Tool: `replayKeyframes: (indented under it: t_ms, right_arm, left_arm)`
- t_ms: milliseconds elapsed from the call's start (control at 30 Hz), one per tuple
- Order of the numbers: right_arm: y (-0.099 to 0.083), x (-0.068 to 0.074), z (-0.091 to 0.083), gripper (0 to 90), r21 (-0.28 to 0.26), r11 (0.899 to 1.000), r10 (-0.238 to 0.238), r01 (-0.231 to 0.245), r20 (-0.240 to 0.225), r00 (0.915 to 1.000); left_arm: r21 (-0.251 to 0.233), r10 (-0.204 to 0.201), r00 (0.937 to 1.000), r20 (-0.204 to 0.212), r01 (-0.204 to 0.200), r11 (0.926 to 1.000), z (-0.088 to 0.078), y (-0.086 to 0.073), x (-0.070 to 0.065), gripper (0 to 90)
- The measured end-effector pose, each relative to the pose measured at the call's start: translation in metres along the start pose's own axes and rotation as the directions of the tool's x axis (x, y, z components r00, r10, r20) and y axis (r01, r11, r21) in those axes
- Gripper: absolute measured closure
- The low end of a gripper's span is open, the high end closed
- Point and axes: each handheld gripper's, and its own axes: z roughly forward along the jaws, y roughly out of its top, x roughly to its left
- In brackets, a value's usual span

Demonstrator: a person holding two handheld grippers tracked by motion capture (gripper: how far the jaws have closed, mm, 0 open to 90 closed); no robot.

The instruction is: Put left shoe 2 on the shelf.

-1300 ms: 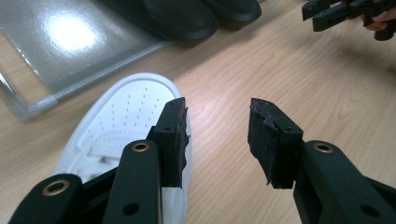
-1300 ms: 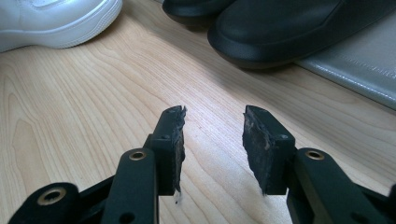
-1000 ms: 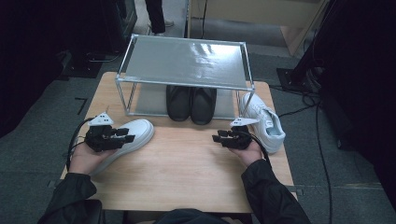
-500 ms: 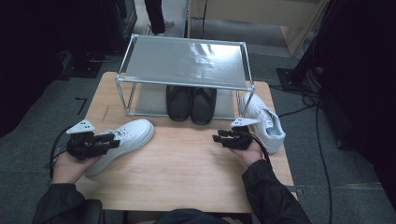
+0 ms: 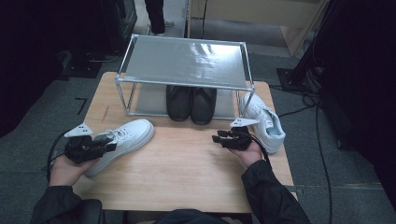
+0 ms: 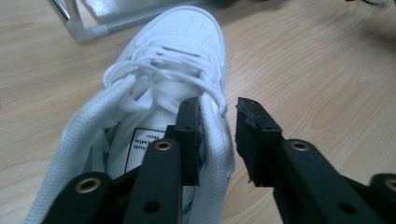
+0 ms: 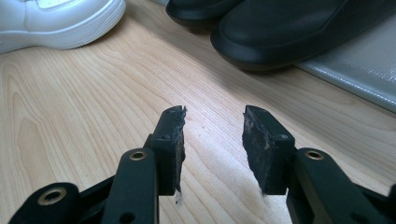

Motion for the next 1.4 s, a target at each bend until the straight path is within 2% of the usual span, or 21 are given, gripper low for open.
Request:
replayKeyframes:
  t_ms: [400, 667, 767, 867, 967, 1133, 1200, 1267, 1333, 1400]
  right_arm:
    - [0.001, 0.001, 0.000, 60.4, -0.002, 1.000, -0.013, 0.013, 0.002, 0.9999]
    - [0.000, 0.001, 0.000, 61.0, -0.002, 1.000, -0.005, 0.005, 0.003, 1.0000]
    - [0.000, 0.001, 0.000, 61.3, -0.004, 1.000, -0.002, 0.002, 0.002, 1.0000]
    - [0.000, 0.002, 0.000, 61.4, -0.002, 1.000, -0.007, 0.007, 0.000, 1.0000]
    - [0.001, 0.003, -0.001, 61.4, -0.012, 1.000, -0.002, 0.002, 0.001, 1.0000]
    - [0.001, 0.004, 0.000, 61.8, -0.011, 1.000, -0.005, 0.005, -0.005, 1.0000]
    - [0.001, 0.006, 0.000, 62.0, -0.015, 1.000, -0.006, 0.006, -0.008, 0.9999]
    - [0.001, 0.007, -0.001, 62.2, -0.018, 1.000, -0.006, 0.005, -0.015, 0.9999]
    - [0.000, 0.008, -0.001, 64.3, -0.021, 1.000, 0.009, -0.009, -0.026, 0.9996]
    - [0.001, 0.008, -0.001, 64.6, -0.026, 1.000, 0.009, -0.010, -0.027, 0.9996]
  left_arm:
    - [-0.011, -0.011, 0.9999, 0.013, 0.011, 0.9999, 0.000, 0.003, 0.001, 80.2]
    - [-0.023, -0.010, 0.9998, -0.015, 0.009, 0.9997, 0.003, 0.009, -0.007, 81.5]
    - [-0.022, -0.006, 1.0000, 0.004, 0.006, 0.9997, 0.005, 0.011, -0.010, 81.9]
    - [-0.029, 0.003, 0.9989, 0.046, -0.002, 0.9996, 0.010, 0.015, -0.017, 81.9]
    - [-0.038, 0.011, 0.9976, 0.068, -0.008, 0.9992, 0.017, 0.019, -0.025, 81.9]
    - [-0.025, 0.049, 0.9955, 0.081, -0.047, 0.9986, 0.034, 0.029, -0.042, 81.9]
    - [-0.022, 0.064, 0.9931, 0.099, -0.062, 0.9978, 0.040, 0.031, -0.048, 81.9]
    - [-0.015, 0.062, 0.9896, 0.129, -0.061, 0.9980, 0.048, 0.033, -0.054, 82.0]
    - [-0.001, 0.076, 0.9890, 0.127, -0.076, 0.9971, 0.057, 0.035, -0.062, 82.1]
    - [-0.002, 0.073, 0.9895, 0.125, -0.073, 0.9973, 0.060, 0.036, -0.064, 82.1]
